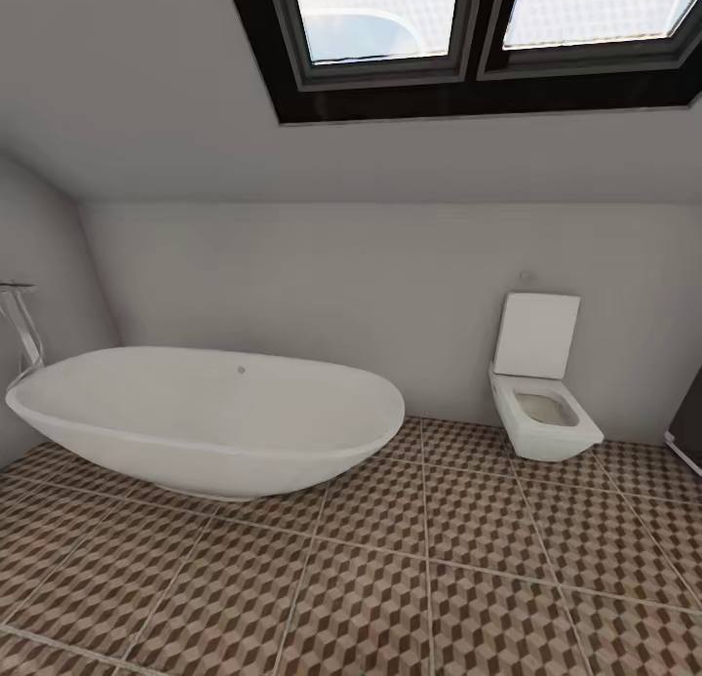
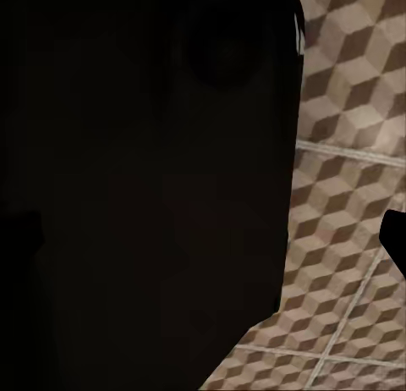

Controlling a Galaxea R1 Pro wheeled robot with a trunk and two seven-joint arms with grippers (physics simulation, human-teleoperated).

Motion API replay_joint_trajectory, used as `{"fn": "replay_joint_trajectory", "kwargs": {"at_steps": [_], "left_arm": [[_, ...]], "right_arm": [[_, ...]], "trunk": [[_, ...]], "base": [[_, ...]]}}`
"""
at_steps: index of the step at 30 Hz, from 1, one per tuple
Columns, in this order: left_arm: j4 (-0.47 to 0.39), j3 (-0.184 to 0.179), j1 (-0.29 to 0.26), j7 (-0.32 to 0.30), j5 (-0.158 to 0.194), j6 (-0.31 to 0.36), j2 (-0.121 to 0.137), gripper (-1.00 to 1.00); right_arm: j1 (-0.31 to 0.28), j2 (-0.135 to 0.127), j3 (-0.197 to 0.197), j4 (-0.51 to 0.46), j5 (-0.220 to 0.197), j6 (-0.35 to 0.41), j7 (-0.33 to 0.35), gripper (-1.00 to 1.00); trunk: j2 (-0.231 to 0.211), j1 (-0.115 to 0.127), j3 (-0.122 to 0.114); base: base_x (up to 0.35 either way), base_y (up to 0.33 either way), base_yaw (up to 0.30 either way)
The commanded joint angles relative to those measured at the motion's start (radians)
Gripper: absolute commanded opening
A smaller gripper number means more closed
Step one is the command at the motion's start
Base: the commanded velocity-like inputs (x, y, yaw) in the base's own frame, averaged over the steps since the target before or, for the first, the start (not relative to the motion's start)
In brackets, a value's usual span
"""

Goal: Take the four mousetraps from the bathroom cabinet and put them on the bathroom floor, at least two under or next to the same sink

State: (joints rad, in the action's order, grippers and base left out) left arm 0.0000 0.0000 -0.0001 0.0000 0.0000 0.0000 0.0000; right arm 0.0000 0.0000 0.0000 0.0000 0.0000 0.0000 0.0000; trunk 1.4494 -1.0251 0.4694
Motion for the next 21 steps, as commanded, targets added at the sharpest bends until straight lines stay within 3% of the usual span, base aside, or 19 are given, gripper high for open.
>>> {"fn": "replay_joint_trajectory", "kwargs": {"at_steps": [1, 6, 16, 21], "left_arm": [[-0.006, 0.004, -0.002, -0.006, -0.001, -0.003, -0.006, 1.0], [-0.012, 0.003, -0.002, -0.013, -0.002, -0.003, -0.014, 1.0], [-0.032, 0.007, -0.001, -0.007, -0.001, -0.002, -0.007, 1.0], [-0.06, 0.007, -0.001, -0.003, -0.001, 0.006, 0.01, 1.0]], "right_arm": [[-0.002, -0.006, -0.001, -0.006, 0.001, -0.006, 0.006, 1.0], [-0.002, -0.006, 0.0, -0.006, 0.001, -0.034, 0.014, 1.0], [-0.01, 0.048, 0.0, -0.059, -0.002, -0.09, 0.007, 1.0], [-0.011, 0.045, -0.001, -0.087, 0.002, -0.096, 0.003, 1.0]], "trunk": [[0.001, 0.0, 0.001], [0.001, 0.0, 0.001], [0.001, 0.0, 0.001], [0.001, 0.0, 0.001]], "base": [[0.0, 0.0, 0.0], [0.0, 0.0, 0.0], [0.0, 0.0, 0.0], [0.0, 0.0, 0.0]]}}
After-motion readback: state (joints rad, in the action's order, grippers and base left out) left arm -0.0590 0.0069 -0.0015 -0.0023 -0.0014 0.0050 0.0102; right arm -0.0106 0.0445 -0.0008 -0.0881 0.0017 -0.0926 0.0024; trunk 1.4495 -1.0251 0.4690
